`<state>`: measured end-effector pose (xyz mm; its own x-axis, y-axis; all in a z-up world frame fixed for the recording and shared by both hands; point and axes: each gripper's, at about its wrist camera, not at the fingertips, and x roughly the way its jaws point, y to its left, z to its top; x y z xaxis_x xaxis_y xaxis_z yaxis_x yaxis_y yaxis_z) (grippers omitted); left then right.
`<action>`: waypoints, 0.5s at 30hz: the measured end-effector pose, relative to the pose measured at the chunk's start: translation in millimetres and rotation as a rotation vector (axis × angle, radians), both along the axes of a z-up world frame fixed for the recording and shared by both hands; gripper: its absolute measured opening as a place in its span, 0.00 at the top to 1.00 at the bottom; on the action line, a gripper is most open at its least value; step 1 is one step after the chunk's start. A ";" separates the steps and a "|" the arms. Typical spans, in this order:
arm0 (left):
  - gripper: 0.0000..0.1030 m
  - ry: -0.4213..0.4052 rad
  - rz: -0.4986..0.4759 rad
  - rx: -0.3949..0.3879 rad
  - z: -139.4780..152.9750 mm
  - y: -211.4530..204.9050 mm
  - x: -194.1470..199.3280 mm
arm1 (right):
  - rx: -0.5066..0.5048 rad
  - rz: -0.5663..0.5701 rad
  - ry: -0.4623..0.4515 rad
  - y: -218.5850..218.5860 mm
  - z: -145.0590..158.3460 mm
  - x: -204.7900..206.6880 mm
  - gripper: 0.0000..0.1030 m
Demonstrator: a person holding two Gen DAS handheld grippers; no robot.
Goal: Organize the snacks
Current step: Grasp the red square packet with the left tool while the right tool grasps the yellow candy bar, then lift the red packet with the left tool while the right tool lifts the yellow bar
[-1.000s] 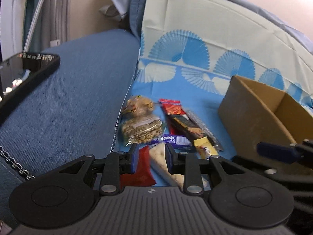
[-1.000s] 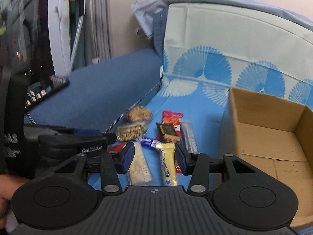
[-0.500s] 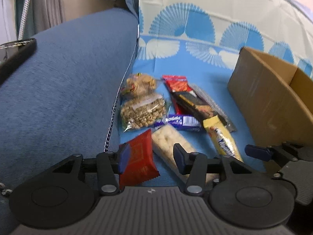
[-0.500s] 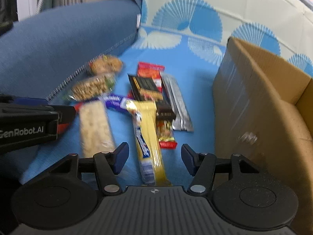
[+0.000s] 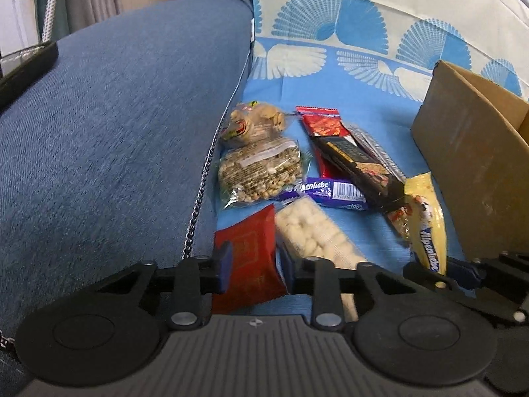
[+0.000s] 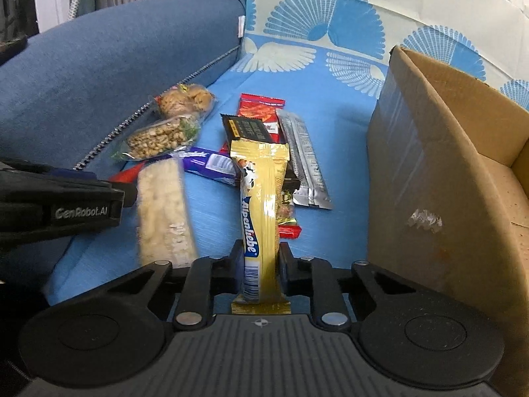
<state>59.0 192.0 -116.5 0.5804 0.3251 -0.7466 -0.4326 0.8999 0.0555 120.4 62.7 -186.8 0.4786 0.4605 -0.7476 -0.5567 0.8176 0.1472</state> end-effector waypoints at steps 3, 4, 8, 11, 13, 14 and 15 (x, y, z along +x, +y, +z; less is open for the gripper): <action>0.79 0.029 0.008 0.019 -1.6 -2.5 1.5 | 0.013 0.016 -0.011 -2.9 4.0 -8.0 0.80; 0.82 0.031 0.014 0.021 -1.8 -2.3 1.4 | 0.021 0.023 -0.014 -4.3 5.6 -10.4 0.80; 0.92 -0.038 0.026 -0.006 5.7 0.9 -9.8 | 0.051 0.044 -0.026 -9.4 17.4 -15.8 0.80; 0.95 -0.136 0.006 -0.057 15.2 3.7 -23.0 | 0.089 0.047 -0.005 -18.8 29.2 -19.2 0.80; 0.95 -0.177 -0.016 -0.105 20.1 7.2 -31.3 | 0.118 0.057 0.010 -26.2 37.0 -22.7 0.80; 0.95 -0.177 -0.028 -0.127 21.2 7.6 -33.7 | 0.128 0.069 0.018 -29.0 40.2 -25.3 0.81; 0.95 -0.172 -0.043 -0.153 21.5 7.8 -35.6 | 0.138 0.087 0.028 -32.5 43.8 -29.0 0.80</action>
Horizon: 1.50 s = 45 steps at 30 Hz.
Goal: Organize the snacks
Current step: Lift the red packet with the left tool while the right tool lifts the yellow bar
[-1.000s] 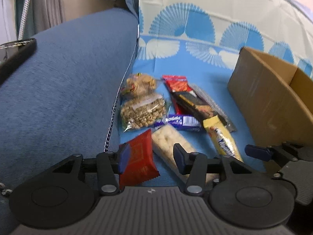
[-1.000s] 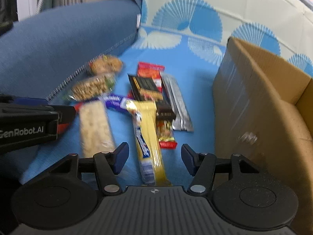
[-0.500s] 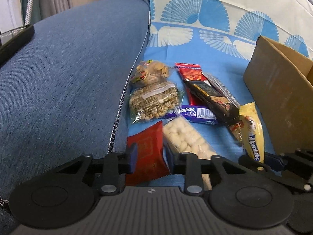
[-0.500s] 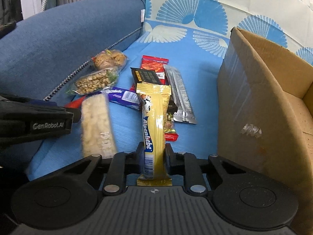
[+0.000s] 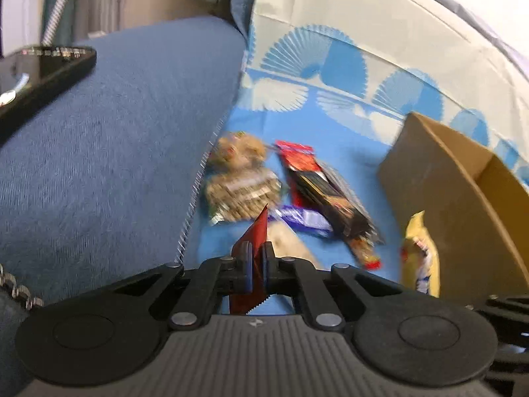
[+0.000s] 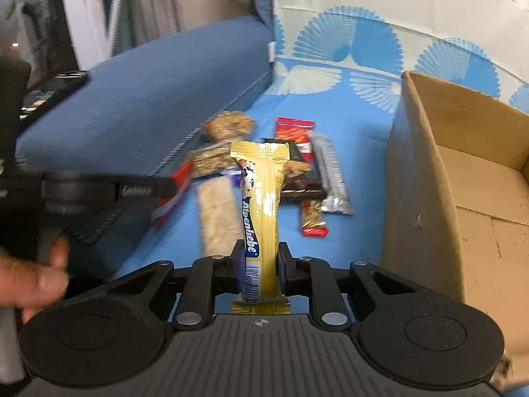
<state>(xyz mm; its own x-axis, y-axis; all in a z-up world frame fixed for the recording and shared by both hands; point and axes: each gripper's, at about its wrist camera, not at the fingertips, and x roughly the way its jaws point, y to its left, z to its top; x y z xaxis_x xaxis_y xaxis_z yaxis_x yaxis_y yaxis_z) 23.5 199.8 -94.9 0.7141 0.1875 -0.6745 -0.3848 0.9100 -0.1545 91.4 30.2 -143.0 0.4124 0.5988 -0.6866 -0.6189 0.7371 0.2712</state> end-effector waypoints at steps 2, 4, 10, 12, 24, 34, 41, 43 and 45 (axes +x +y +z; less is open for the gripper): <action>0.95 0.009 -0.034 -0.054 2.1 -0.4 -5.8 | 0.008 0.039 0.011 -5.9 4.7 -8.7 0.80; 0.95 0.035 -0.080 -0.104 3.7 -3.0 -11.2 | -0.003 0.064 0.030 -10.8 8.0 -18.7 0.81; 0.87 0.180 -0.167 -0.106 -3.2 -20.3 -12.9 | -0.020 0.056 0.130 -21.7 -1.8 -34.7 0.80; 0.80 0.207 -0.165 -0.063 -4.5 -25.7 -8.9 | -0.026 0.044 0.142 -18.8 -8.5 -34.5 0.80; 0.34 0.261 -0.040 -0.082 -16.6 -13.3 1.4 | -0.023 0.001 0.247 -20.1 -42.5 -23.2 0.77; 0.23 0.386 0.033 0.011 -37.3 -26.4 23.0 | -0.017 0.048 0.198 -15.4 -42.2 -23.8 0.68; 0.46 0.356 0.055 0.019 -36.4 -25.3 21.6 | -0.029 0.071 0.164 -13.4 -42.5 -26.5 0.67; 0.51 0.345 0.069 0.017 -35.2 -23.3 20.5 | -0.036 0.080 0.146 -12.2 -42.6 -27.6 0.69; 0.53 0.339 0.074 0.012 -34.5 -22.7 20.1 | -0.041 0.081 0.129 -11.9 -42.6 -27.8 0.71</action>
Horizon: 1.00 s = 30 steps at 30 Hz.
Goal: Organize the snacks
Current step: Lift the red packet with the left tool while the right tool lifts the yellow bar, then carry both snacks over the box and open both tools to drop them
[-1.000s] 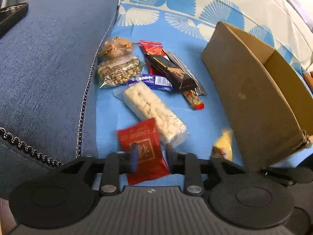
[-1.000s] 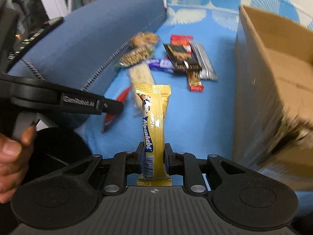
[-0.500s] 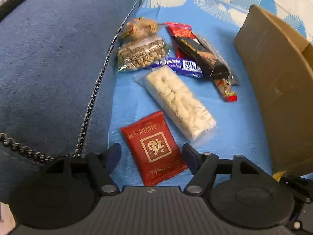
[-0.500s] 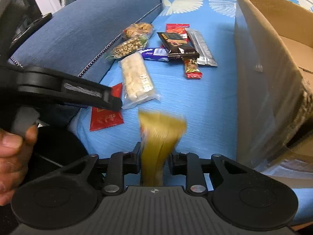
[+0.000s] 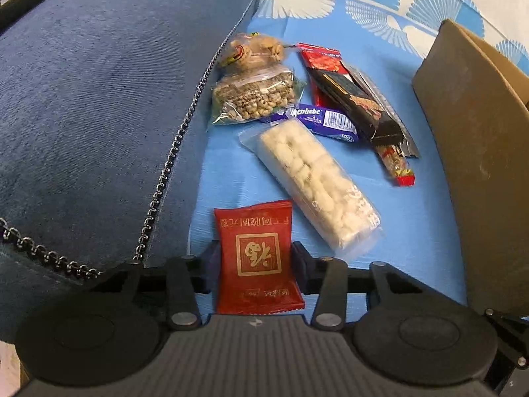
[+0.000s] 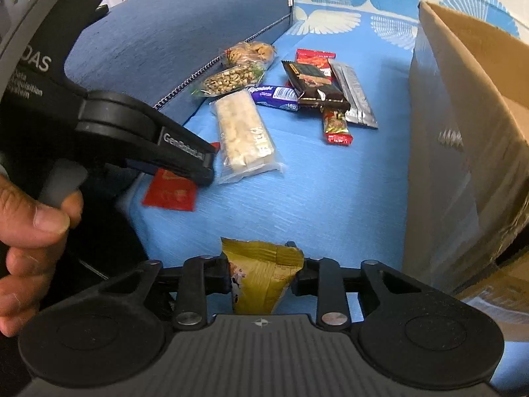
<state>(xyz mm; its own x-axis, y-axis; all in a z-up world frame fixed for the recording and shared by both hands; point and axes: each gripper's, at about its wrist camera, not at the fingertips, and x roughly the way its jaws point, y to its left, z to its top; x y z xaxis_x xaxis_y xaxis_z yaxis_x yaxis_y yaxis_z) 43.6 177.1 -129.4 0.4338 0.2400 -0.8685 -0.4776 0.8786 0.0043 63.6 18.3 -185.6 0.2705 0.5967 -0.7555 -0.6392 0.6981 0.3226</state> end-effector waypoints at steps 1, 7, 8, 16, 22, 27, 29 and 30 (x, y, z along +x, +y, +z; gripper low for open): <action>0.53 -0.001 0.003 -0.002 0.4 0.6 -0.1 | 0.001 -0.001 -0.005 -0.1 -0.1 0.4 0.73; 0.54 -0.013 0.011 -0.011 2.6 2.0 -1.8 | 0.019 -0.028 -0.017 -6.3 -1.5 7.8 0.84; 0.54 -0.017 0.012 -0.013 3.4 2.3 -3.0 | 0.022 -0.030 -0.021 -6.9 -1.6 8.2 0.84; 0.54 -0.079 0.002 0.008 14.1 -0.6 -11.4 | 0.116 -0.026 -0.085 -12.5 22.1 3.6 0.85; 0.54 -0.202 -0.024 0.056 32.3 -9.9 -24.6 | 0.211 -0.019 -0.149 -25.6 52.0 -3.3 0.85; 0.54 -0.302 -0.050 0.107 46.3 -20.1 -34.3 | 0.249 -0.041 -0.183 -38.7 67.7 -4.2 0.85; 0.54 -0.331 -0.056 0.128 50.6 -24.0 -37.1 | 0.265 -0.052 -0.196 -43.8 74.0 -3.8 0.85; 0.54 -0.348 -0.058 0.136 52.8 -25.9 -38.6 | 0.275 -0.058 -0.202 -46.7 77.3 -3.2 0.85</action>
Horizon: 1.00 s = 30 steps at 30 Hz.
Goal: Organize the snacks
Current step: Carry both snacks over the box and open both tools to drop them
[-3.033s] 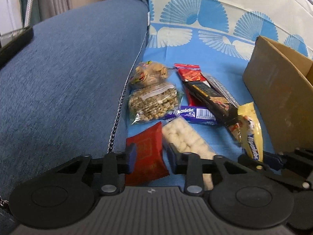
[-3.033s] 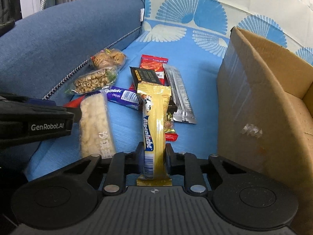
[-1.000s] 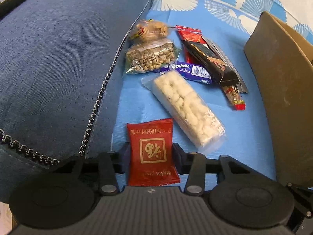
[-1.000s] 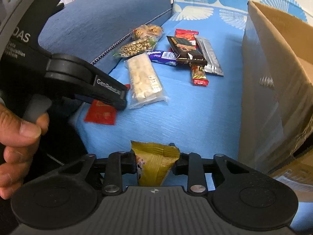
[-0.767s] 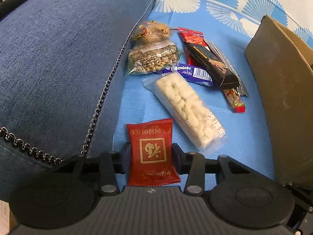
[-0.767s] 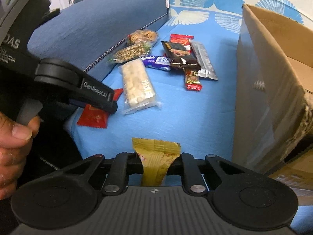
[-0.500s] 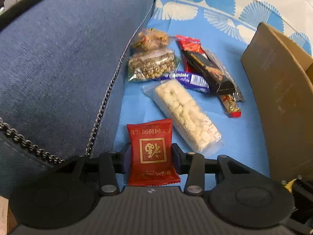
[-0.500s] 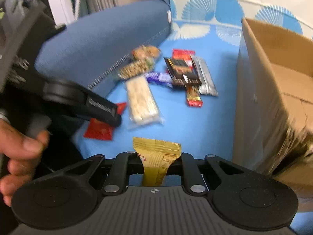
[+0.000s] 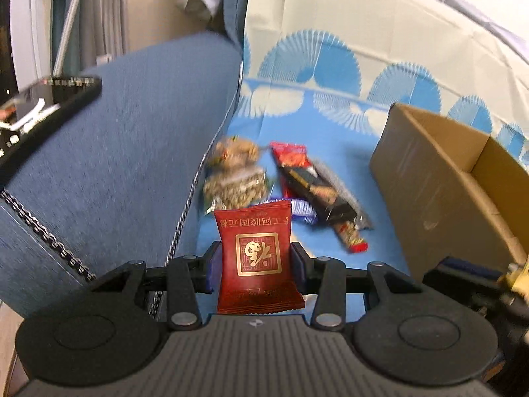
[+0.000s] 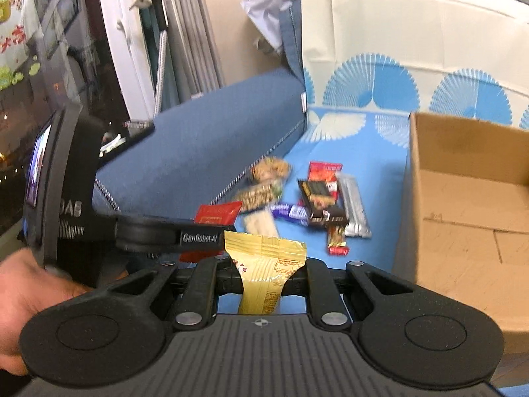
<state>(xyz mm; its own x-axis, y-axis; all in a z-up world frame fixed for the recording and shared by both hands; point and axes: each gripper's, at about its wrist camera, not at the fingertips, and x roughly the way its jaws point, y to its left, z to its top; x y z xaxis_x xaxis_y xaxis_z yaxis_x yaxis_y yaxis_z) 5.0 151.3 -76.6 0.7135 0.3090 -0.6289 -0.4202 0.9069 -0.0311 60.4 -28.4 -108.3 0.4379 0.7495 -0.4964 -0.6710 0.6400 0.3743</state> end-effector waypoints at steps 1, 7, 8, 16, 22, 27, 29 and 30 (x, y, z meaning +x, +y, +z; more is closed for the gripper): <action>0.54 -0.015 -0.002 0.007 1.3 -1.3 -1.5 | 0.009 -0.006 -0.004 -2.9 3.3 0.3 0.85; 0.54 -0.088 -0.022 0.045 8.3 -10.8 -6.8 | 0.060 -0.042 -0.028 -17.4 18.1 7.3 0.85; 0.54 -0.106 -0.026 0.051 10.2 -12.6 -8.1 | 0.073 -0.049 -0.037 -21.5 21.6 9.0 0.85; 0.54 -0.200 -0.082 0.101 17.9 -30.7 -16.5 | 0.100 -0.187 -0.168 -70.3 80.9 51.5 0.85; 0.54 -0.209 -0.126 0.156 21.3 -49.7 -17.2 | 0.137 -0.339 -0.159 -108.9 65.5 89.5 0.85; 0.54 -0.210 -0.140 0.130 28.8 -57.4 -10.7 | 0.130 -0.446 -0.017 -131.4 31.4 105.5 0.85; 0.54 -0.215 -0.144 0.119 36.3 -62.8 -6.7 | 0.133 -0.471 -0.016 -138.7 28.5 111.9 0.85; 0.54 -0.220 -0.151 0.114 41.1 -66.9 -4.4 | 0.135 -0.481 -0.015 -141.8 26.4 113.9 0.85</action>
